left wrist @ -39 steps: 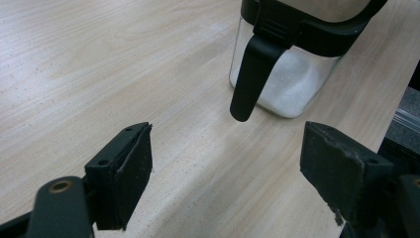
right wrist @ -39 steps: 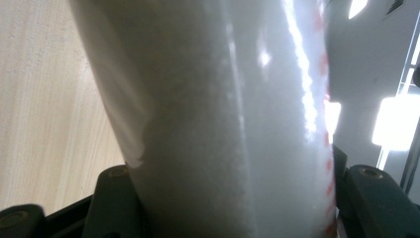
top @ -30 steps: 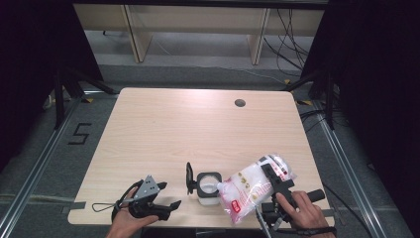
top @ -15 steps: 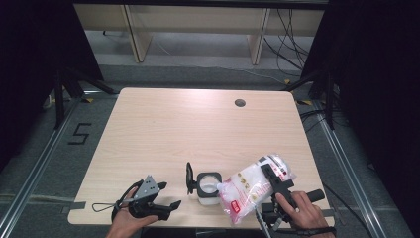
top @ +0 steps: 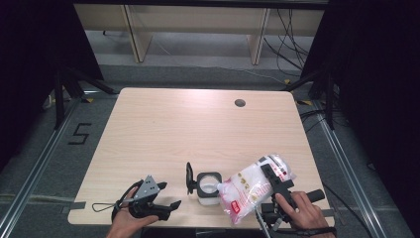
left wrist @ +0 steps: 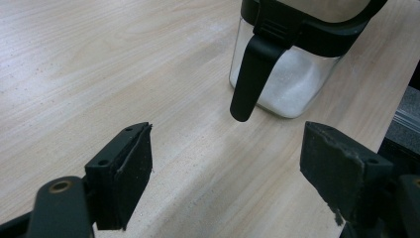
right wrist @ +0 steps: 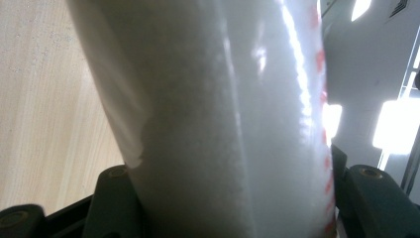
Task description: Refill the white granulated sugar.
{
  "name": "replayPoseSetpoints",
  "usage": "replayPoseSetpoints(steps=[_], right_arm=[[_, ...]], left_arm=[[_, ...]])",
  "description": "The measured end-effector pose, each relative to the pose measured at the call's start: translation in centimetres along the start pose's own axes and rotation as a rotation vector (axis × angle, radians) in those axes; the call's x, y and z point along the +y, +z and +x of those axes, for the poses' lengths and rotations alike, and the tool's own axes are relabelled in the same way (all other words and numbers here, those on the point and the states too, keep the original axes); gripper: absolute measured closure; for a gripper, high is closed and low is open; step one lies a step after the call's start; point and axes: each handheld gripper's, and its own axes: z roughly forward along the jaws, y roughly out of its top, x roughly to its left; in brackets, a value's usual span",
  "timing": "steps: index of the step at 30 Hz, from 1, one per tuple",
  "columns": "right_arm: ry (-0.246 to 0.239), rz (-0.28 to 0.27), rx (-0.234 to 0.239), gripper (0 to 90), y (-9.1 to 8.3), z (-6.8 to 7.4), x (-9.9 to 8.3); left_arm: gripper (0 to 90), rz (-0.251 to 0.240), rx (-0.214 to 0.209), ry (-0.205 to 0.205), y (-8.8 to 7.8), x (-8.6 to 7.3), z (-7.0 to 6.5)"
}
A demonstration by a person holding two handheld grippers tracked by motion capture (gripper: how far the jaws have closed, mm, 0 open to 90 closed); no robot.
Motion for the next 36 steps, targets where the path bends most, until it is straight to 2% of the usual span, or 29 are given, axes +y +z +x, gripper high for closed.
replayPoseSetpoints(steps=[1, 2, 4, 5, 6, 9, 11, 15, 16, 18, 19, 20, 21, 22, 23, 24, 25, 26, 28, 29, 30, 31, 32, 34, 36], right_arm=[[-0.005, 0.000, 0.007, 42.9, -0.03, -0.11, -0.01], [-0.029, -0.018, -0.007, 42.9, 0.06, -0.32, -0.01], [-0.021, -0.009, 0.001, 42.9, 0.08, -0.26, -0.01], [-0.006, 0.004, 0.009, 42.9, -0.01, -0.10, -0.02], [0.007, 0.013, 0.011, 42.9, -0.10, 0.02, -0.03], [-0.004, -0.008, 0.006, 42.9, 0.04, -0.21, -0.04], [-0.008, -0.011, 0.009, 42.9, -0.01, -0.26, -0.03], [-0.027, -0.019, -0.005, 42.9, 0.09, -0.31, 0.00], [-0.013, -0.008, 0.005, 42.9, 0.02, -0.18, -0.01], [-0.015, -0.012, 0.000, 42.9, 0.04, -0.22, 0.01], [0.003, 0.000, 0.003, 42.9, -0.02, 0.00, 0.03], [-0.020, -0.006, 0.005, 42.9, 0.01, -0.21, 0.09], [-0.035, -0.014, -0.003, 42.9, -0.02, -0.33, 0.12], [-0.034, -0.019, -0.011, 42.9, -0.01, -0.31, 0.11], [-0.024, -0.004, 0.006, 42.9, -0.09, -0.30, 0.17], [-0.010, 0.003, 0.011, 42.9, -0.11, -0.18, 0.19], [0.018, 0.013, 0.018, 42.9, -0.20, 0.05, 0.18], [0.019, 0.003, 0.000, 42.9, -0.16, 0.09, 0.15], [0.001, -0.007, 0.003, 42.9, -0.09, -0.14, 0.17], [0.036, 0.015, 0.008, 42.9, -0.25, 0.09, 0.14], [0.028, 0.009, 0.006, 42.9, -0.21, 0.04, 0.15], [0.006, 0.010, 0.015, 42.9, -0.21, -0.12, 0.19], [0.024, 0.010, 0.009, 42.9, -0.20, 0.04, 0.14], [-0.032, -0.017, -0.004, 42.9, -0.01, -0.38, 0.17], [-0.015, -0.004, 0.011, 42.9, -0.09, -0.23, 0.16]], left_arm=[[20.0, -0.001, -0.003, 0.004, 0.01, 0.01, 0.03], [20.0, 0.003, -0.001, 0.006, -0.01, 0.02, 0.05], [20.0, 0.018, 0.004, 0.014, -0.11, 0.01, 0.11], [20.0, 0.002, -0.001, -0.011, 0.02, -0.02, -0.05], [20.0, -0.001, -0.003, 0.006, 0.01, 0.02, 0.04], [20.0, 0.004, 0.000, -0.011, 0.01, -0.03, -0.02], [20.0, 0.008, -0.002, 0.005, -0.05, 0.01, 0.08], [20.0, 0.000, 0.000, 0.005, 0.00, 0.00, 0.04], [20.0, 0.000, 0.000, 0.003, 0.00, 0.01, 0.03], [20.0, 0.004, -0.001, 0.011, -0.01, 0.02, 0.07], [20.0, 0.013, 0.000, 0.011, -0.06, 0.01, 0.09], [20.0, 0.000, 0.001, -0.001, 0.01, -0.01, 0.00], [20.0, 0.000, 0.000, 0.004, 0.00, 0.01, 0.03], [20.0, 0.003, -0.002, 0.003, -0.01, 0.01, 0.03], [20.0, 0.004, -0.001, 0.008, -0.01, 0.01, 0.06], [20.0, 0.011, -0.001, 0.018, -0.06, 0.03, 0.14], [20.0, -0.001, -0.003, 0.010, 0.00, 0.02, 0.08], [20.0, 0.009, -0.003, 0.022, -0.09, 0.04, 0.17], [20.0, 0.004, 0.000, 0.012, -0.02, 0.02, 0.10], [20.0, 0.012, 0.000, 0.018, -0.07, 0.02, 0.15], [20.0, 0.003, -0.001, 0.009, -0.02, 0.02, 0.07], [20.0, 0.009, -0.003, 0.021, -0.07, 0.04, 0.16], [20.0, -0.001, -0.003, 0.010, 0.01, 0.02, 0.08], [20.0, 0.004, -0.001, 0.009, -0.03, 0.01, 0.08], [20.0, 0.002, -0.003, 0.011, -0.02, 0.04, 0.09]])
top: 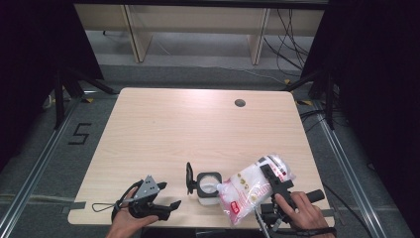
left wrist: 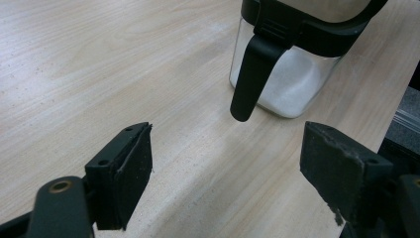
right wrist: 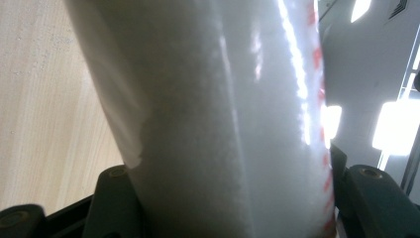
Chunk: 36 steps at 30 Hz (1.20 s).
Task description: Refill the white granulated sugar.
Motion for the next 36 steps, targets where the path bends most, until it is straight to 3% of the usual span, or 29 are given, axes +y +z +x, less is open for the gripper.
replayPoseSetpoints(steps=[1, 4, 10, 11, 18, 19, 20, 21, 22, 24, 29, 33, 34, 36], right_arm=[[0.001, -0.011, -0.018, 42.9, 0.04, 0.03, -0.05], [-0.015, -0.003, -0.005, 42.9, 0.02, -0.13, 0.00], [-0.002, 0.000, -0.001, 42.9, 0.00, -0.03, 0.00], [0.003, -0.010, -0.017, 42.9, 0.04, 0.01, -0.06], [-0.019, -0.013, -0.006, 43.0, 0.06, -0.27, -0.07], [0.057, 0.006, -0.007, 43.0, -0.06, 0.33, -0.16], [0.033, 0.001, -0.006, 43.0, -0.03, 0.16, -0.14], [-0.053, -0.012, 0.002, 43.0, 0.02, -0.53, -0.02], [-0.059, -0.014, 0.001, 43.0, 0.04, -0.58, -0.02], [-0.001, -0.001, 0.001, 43.0, -0.05, -0.17, -0.08], [-0.015, 0.000, 0.000, 43.0, -0.10, -0.34, -0.07], [-0.017, 0.002, 0.003, 43.0, -0.09, -0.38, -0.07], [-0.017, 0.003, 0.002, 43.0, -0.11, -0.36, -0.06], [-0.017, 0.000, 0.002, 43.0, -0.10, -0.34, -0.06]], left_arm=[[20.0, -0.002, 0.001, -0.005, 0.02, -0.03, -0.04], [20.0, 0.001, 0.002, -0.021, 0.02, -0.05, -0.12], [20.0, 0.005, 0.002, -0.024, 0.00, -0.04, -0.11], [20.0, 0.003, 0.002, -0.021, 0.00, -0.05, -0.10], [20.0, 0.002, 0.003, -0.022, 0.01, -0.07, -0.11], [20.0, 0.001, 0.003, -0.020, 0.01, -0.06, -0.11], [20.0, -0.002, 0.001, -0.021, 0.04, -0.06, -0.10], [20.0, 0.001, 0.003, -0.020, 0.02, -0.06, -0.11], [20.0, 0.002, 0.003, -0.022, 0.03, -0.07, -0.12], [20.0, 0.001, 0.003, -0.020, 0.01, -0.06, -0.11], [20.0, 0.000, 0.002, -0.023, 0.03, -0.07, -0.14], [20.0, 0.014, 0.004, 0.014, -0.09, -0.01, 0.10], [20.0, 0.000, 0.003, -0.026, 0.03, -0.07, -0.14], [20.0, 0.001, 0.004, -0.020, 0.02, -0.06, -0.11]])
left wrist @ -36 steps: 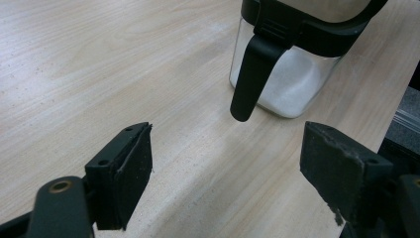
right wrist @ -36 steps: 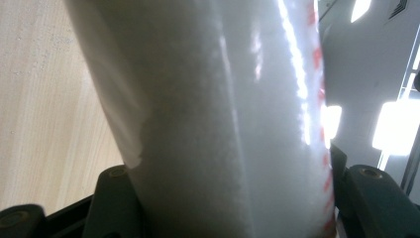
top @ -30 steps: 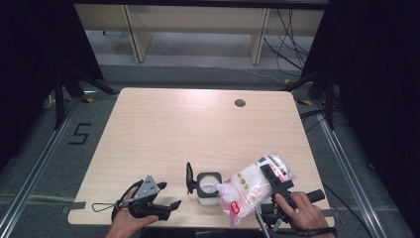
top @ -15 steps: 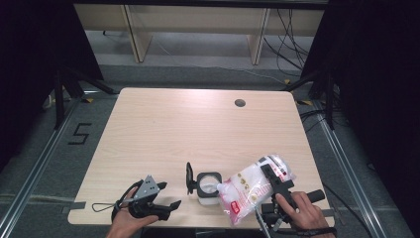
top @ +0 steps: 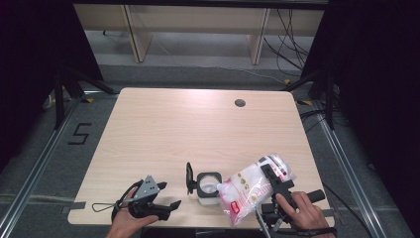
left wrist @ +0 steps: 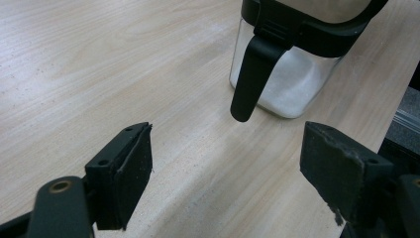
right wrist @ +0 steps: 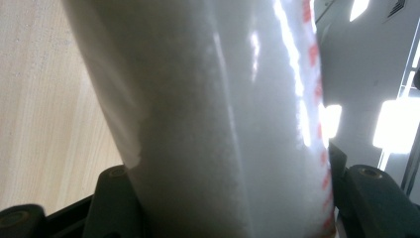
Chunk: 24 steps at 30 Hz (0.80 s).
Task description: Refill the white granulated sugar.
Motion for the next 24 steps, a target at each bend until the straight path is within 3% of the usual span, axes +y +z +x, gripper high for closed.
replayPoseSetpoints(steps=[4, 6, 13, 15, 16, 18, 21, 24], right_arm=[[0.009, -0.027, -0.024, 43.0, 0.20, 0.21, 0.01], [0.013, -0.001, 0.003, 43.0, 0.01, 0.05, 0.06], [0.002, 0.004, 0.004, 43.0, -0.04, 0.00, -0.01], [0.028, -0.001, 0.008, 43.0, -0.01, 0.21, -0.07], [0.051, -0.013, -0.018, 43.0, 0.09, 0.45, -0.13], [0.023, 0.005, 0.003, 43.0, -0.02, 0.18, -0.05], [0.051, -0.008, -0.008, 43.0, 0.08, 0.41, -0.18], [0.009, 0.002, -0.004, 43.0, -0.09, -0.02, -0.07]], left_arm=[[20.0, 0.003, 0.000, -0.003, -0.03, 0.01, 0.01], [20.0, -0.001, 0.000, -0.004, -0.01, -0.01, 0.00], [20.0, 0.004, -0.002, 0.004, -0.06, -0.01, 0.08], [20.0, -0.003, -0.001, -0.004, 0.01, -0.02, 0.02], [20.0, 0.000, 0.000, -0.003, -0.01, -0.02, 0.00], [20.0, 0.005, -0.002, 0.005, -0.05, 0.00, 0.07], [20.0, 0.012, 0.002, 0.008, -0.08, -0.01, 0.09], [20.0, -0.003, -0.002, 0.000, 0.02, 0.00, 0.00]])
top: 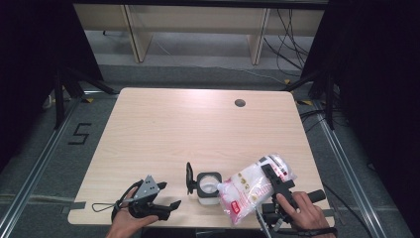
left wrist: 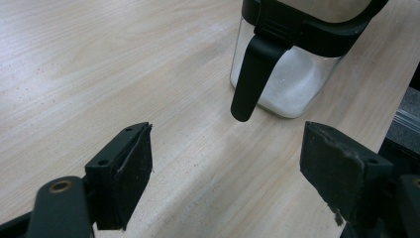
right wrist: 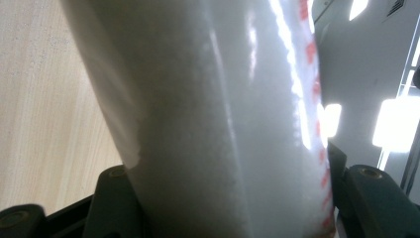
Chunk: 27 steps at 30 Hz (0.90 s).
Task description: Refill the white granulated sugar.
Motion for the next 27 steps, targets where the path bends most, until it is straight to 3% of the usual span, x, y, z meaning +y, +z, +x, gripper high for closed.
replayPoseSetpoints(steps=[2, 3, 5, 6, 8, 13, 15, 18, 19, 21, 22, 25, 26, 27], right_arm=[[0.021, 0.003, 0.003, 43.0, 0.01, 0.12, -0.01], [-0.008, -0.004, -0.003, 43.0, 0.04, -0.09, 0.04], [0.049, -0.014, -0.017, 43.0, 0.09, 0.45, 0.00], [0.047, -0.014, -0.018, 43.0, 0.10, 0.44, 0.01], [0.052, -0.007, -0.008, 43.0, 0.09, 0.50, 0.03], [0.034, -0.015, -0.006, 43.1, 0.14, 0.31, 0.01], [-0.006, -0.005, -0.001, 43.1, 0.04, -0.05, 0.05], [-0.005, -0.006, 0.000, 43.1, 0.07, -0.06, 0.04], [0.010, 0.004, 0.008, 43.1, 0.00, 0.05, 0.07], [0.047, -0.019, -0.018, 43.1, 0.15, 0.44, 0.00], [0.058, -0.003, 0.001, 43.1, 0.06, 0.51, 0.02], [0.042, -0.013, -0.010, 43.1, 0.12, 0.38, 0.02], [0.034, 0.000, 0.009, 43.1, 0.06, 0.21, 0.04], [0.005, -0.017, -0.009, 43.1, 0.15, -0.01, 0.03]], left_arm=[[20.0, 0.015, 0.004, 0.011, -0.10, 0.00, 0.09], [20.0, 0.009, 0.003, 0.003, -0.05, -0.01, 0.03], [20.0, 0.003, 0.002, 0.004, -0.02, 0.01, 0.00], [20.0, 0.018, 0.006, 0.023, -0.11, 0.02, 0.11], [20.0, 0.015, 0.006, 0.020, -0.07, 0.01, 0.08], [20.0, 0.011, 0.010, 0.017, 0.00, -0.03, 0.05], [20.0, 0.011, 0.009, 0.020, -0.01, -0.01, 0.05], [20.1, 0.021, 0.009, 0.034, -0.06, 0.01, 0.23], [20.0, 0.004, 0.003, 0.005, 0.01, 0.00, 0.00], [20.0, 0.011, 0.008, 0.017, -0.03, -0.02, 0.07], [20.1, 0.011, 0.005, 0.017, 0.01, -0.03, 0.08], [20.1, 0.010, 0.004, 0.009, 0.05, -0.03, 0.02], [20.0, 0.010, 0.004, 0.010, 0.05, -0.04, 0.04], [20.0, 0.011, 0.005, 0.008, 0.05, -0.04, 0.04]])
